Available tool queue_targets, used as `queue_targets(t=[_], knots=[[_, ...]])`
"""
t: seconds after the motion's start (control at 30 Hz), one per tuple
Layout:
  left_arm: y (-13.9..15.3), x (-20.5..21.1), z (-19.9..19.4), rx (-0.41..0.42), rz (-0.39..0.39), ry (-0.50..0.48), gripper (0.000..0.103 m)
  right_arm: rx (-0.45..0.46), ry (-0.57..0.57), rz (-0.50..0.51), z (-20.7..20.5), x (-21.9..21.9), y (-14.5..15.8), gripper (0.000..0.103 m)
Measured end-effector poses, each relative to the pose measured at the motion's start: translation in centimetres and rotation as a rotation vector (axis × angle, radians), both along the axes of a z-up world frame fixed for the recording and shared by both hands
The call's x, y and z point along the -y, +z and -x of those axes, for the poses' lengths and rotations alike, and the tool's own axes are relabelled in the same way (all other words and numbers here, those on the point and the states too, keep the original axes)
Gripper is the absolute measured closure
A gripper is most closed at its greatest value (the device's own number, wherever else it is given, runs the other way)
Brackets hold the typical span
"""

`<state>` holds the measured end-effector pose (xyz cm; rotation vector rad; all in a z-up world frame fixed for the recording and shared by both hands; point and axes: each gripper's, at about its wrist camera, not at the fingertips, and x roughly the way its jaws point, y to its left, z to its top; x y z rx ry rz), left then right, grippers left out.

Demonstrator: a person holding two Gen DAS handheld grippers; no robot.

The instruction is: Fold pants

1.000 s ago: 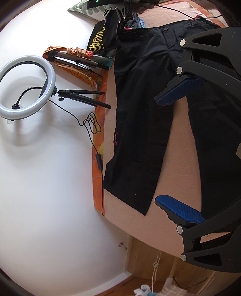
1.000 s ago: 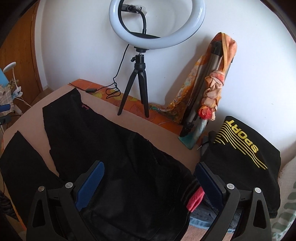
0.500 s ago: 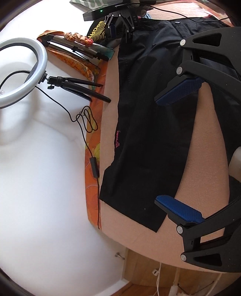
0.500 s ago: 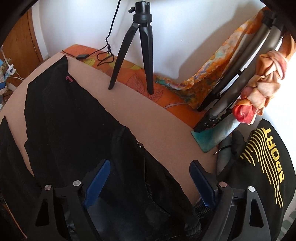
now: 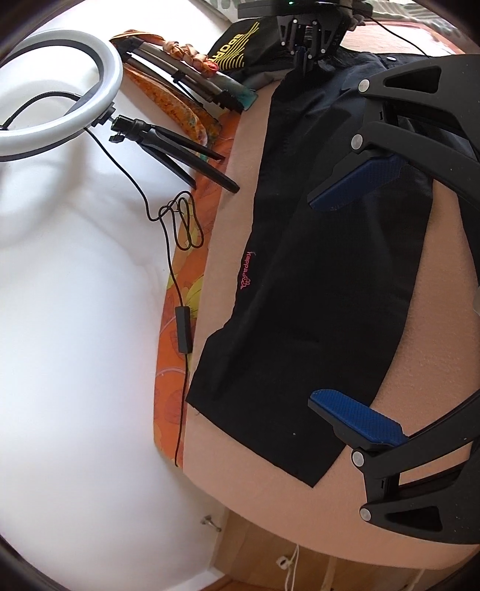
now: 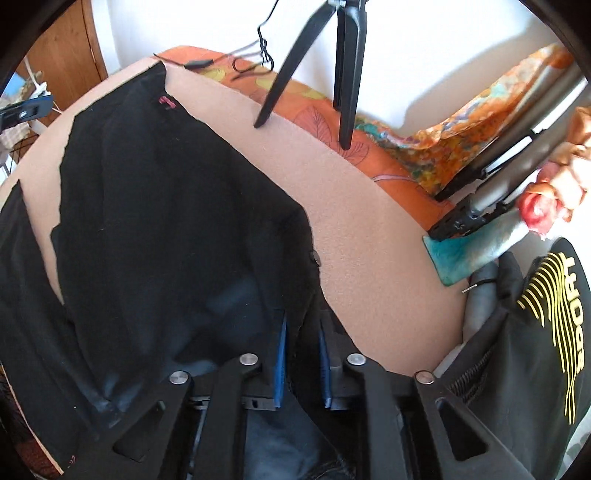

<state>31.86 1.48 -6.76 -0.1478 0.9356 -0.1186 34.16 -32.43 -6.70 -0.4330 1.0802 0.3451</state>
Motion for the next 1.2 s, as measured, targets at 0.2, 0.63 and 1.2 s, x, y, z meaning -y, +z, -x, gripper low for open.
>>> queue_targets(t=[0.2, 0.63, 1.2], knots=[[-0.2, -0.9, -1.5, -0.030, 0.101, 0.046, 0.006, 0.130, -0.003, -0.047, 5.3, -1.3, 3.2, 0.099], [-1.3, -2.9, -4.4, -0.079, 0.209, 0.157, 0.006, 0.258, 0.101, -0.090, 18.2, -5.2, 5.7, 0.101], [-3.9, -8.5, -1.2, -0.056, 0.365, 0.241, 0.096, 0.221, 0.057, -0.103, 20.8, -4.5, 4.2, 0.101]])
